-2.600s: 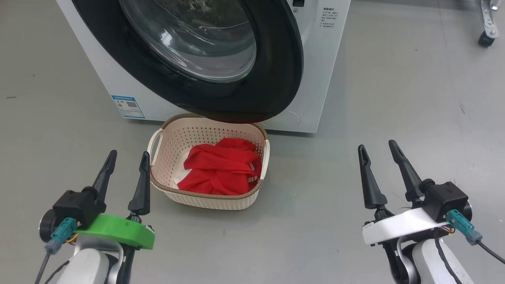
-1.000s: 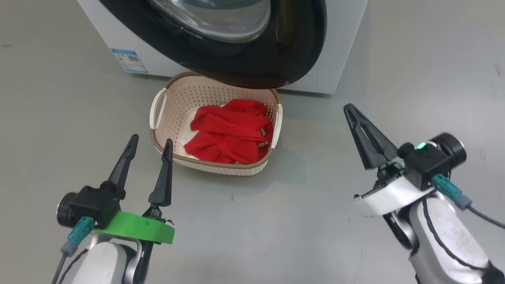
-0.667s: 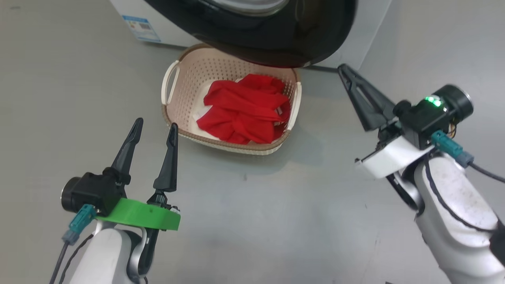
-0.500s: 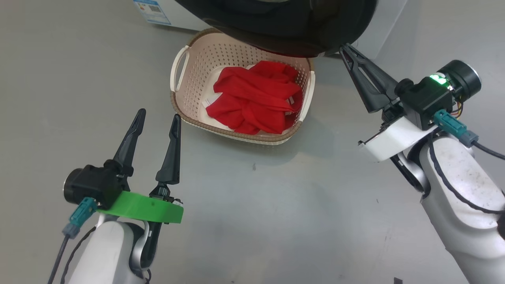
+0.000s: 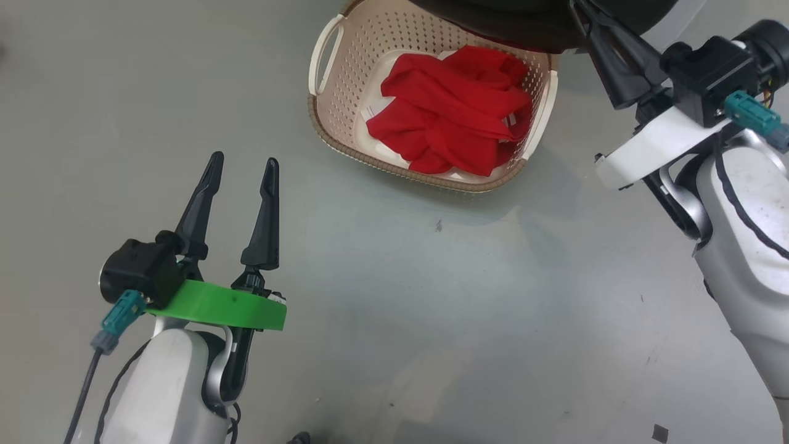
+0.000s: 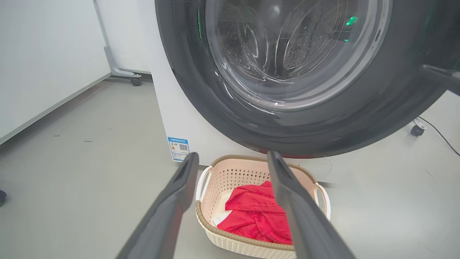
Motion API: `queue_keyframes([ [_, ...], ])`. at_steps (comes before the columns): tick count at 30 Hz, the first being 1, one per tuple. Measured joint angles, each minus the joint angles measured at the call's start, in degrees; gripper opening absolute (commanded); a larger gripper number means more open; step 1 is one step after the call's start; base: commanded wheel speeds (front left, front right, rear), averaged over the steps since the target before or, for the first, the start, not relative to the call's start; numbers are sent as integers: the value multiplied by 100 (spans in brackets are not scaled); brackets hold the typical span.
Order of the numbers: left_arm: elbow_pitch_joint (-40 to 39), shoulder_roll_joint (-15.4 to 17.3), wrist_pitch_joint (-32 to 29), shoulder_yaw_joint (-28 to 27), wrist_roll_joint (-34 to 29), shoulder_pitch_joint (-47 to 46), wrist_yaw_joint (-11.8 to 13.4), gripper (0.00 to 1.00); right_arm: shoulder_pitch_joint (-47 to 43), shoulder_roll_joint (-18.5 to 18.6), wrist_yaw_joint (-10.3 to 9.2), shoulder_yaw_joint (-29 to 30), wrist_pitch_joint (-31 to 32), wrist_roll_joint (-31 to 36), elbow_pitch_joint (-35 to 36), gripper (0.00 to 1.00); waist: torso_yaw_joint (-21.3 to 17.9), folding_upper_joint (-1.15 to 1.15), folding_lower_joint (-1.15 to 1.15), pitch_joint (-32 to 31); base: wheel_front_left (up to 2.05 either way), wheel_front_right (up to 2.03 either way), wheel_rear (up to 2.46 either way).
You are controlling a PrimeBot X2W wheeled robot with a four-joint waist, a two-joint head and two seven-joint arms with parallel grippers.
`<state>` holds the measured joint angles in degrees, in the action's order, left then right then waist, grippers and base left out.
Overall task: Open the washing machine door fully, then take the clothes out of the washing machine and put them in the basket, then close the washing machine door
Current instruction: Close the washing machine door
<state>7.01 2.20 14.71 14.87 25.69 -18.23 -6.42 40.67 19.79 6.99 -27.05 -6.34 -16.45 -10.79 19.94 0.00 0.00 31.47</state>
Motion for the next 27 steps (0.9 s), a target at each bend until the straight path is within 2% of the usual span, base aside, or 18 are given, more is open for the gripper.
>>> queue_keyframes([
  [16,80,-45,0,-54,1,-129,-45,100,690,123,51,356,-87,-279,-461,0,93,0,0,373,0,0,0],
  [27,74,-79,0,-31,69,-320,-51,100,1575,468,51,664,0,-337,-750,0,161,0,0,723,0,0,0],
])
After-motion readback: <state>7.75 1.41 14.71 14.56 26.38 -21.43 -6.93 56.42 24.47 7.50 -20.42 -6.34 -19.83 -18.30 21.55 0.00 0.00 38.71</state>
